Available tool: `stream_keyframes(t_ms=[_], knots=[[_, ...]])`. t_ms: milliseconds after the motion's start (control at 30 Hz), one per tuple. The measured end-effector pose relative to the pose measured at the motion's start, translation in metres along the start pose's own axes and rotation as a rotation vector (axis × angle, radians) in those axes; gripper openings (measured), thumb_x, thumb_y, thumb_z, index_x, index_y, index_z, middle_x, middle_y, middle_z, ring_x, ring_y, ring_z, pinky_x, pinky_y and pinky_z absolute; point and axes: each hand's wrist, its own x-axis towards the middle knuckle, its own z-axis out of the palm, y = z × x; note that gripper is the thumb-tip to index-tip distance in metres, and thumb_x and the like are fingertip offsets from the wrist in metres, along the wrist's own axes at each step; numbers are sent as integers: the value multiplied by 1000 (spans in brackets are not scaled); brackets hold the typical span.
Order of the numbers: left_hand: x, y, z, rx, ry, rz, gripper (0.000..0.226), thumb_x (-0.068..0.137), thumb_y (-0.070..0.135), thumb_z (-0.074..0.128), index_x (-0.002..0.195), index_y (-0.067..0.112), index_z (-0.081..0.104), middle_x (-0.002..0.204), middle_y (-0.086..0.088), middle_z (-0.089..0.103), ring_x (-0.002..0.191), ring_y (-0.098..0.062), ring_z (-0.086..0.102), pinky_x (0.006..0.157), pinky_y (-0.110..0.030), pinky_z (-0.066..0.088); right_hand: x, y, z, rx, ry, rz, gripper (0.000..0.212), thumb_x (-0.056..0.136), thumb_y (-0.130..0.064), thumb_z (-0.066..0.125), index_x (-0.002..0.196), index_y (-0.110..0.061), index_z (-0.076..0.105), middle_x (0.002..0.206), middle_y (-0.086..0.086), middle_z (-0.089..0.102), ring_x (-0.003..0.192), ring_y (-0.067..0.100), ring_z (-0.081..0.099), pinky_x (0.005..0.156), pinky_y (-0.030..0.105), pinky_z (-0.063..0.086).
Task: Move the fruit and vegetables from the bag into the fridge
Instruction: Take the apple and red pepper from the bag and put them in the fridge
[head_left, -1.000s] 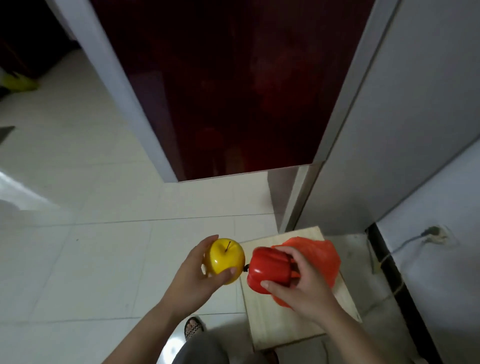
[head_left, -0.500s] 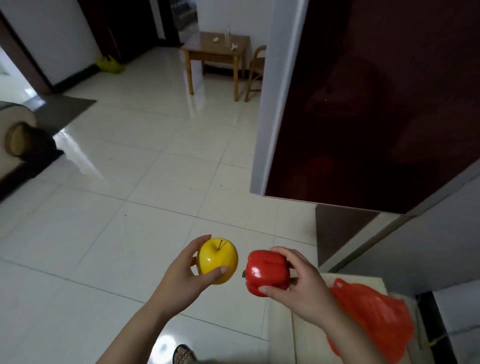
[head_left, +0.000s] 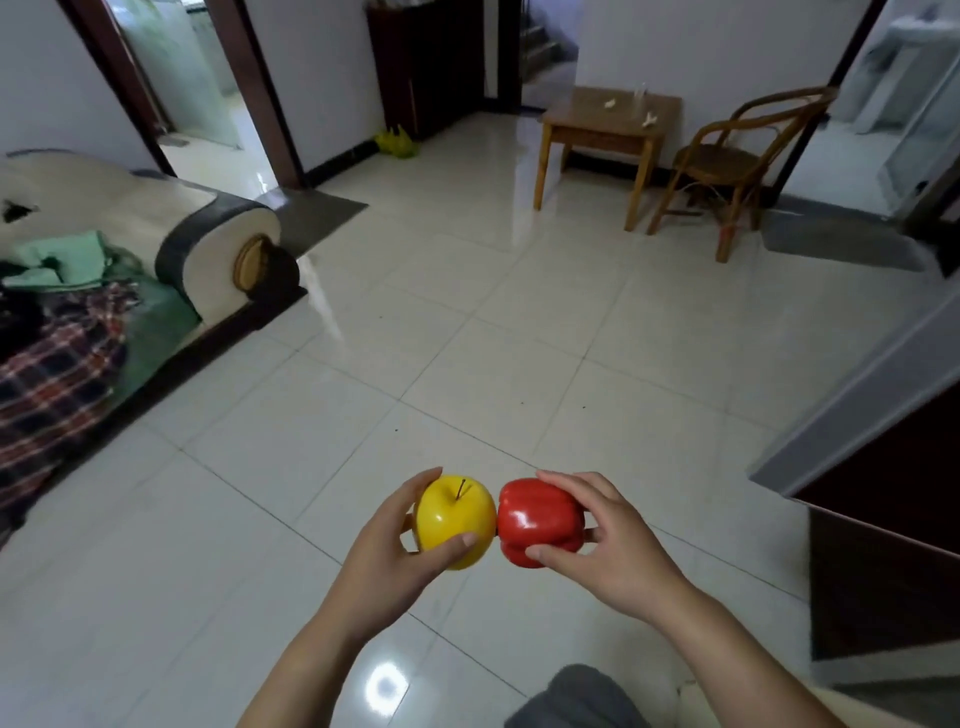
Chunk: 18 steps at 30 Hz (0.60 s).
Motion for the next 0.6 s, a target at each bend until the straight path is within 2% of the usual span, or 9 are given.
stream_keyframes(t_ms=[133, 300, 433, 600], knots=[[39, -2, -7, 0, 4, -12, 70, 64, 48, 75, 126, 49, 43, 129, 20, 48, 109, -11, 55, 73, -14, 45, 45, 1, -3, -15, -15, 8, 66, 66, -36, 81, 114, -61, 44, 119, -28, 39, 111, -4, 46, 91, 25, 51], [118, 8, 2, 13, -71, -12, 74, 57, 58, 70, 125, 50, 41, 129, 22, 45, 111, -13, 54, 78, -20, 48, 108, 23, -29, -11, 45, 53, 67, 66, -37, 80, 118, -56, 44, 121, -30, 39, 114, -1, 46, 92, 27, 50], [208, 31, 19, 43, -117, 41, 72, 58, 58, 69, 124, 50, 41, 122, 31, 42, 108, -10, 53, 70, -13, 47, 171, 50, -64, 0, 97, 64, 67, 65, -39, 80, 120, -55, 44, 120, -29, 40, 114, 1, 47, 91, 29, 51], [328, 76, 41, 65, -179, 68, 71, 61, 60, 74, 123, 49, 42, 128, 20, 47, 110, -13, 55, 76, -21, 50, 264, 72, -128, 51, 166, 79, 66, 65, -40, 80, 119, -54, 45, 120, -28, 41, 114, -1, 46, 91, 31, 51]])
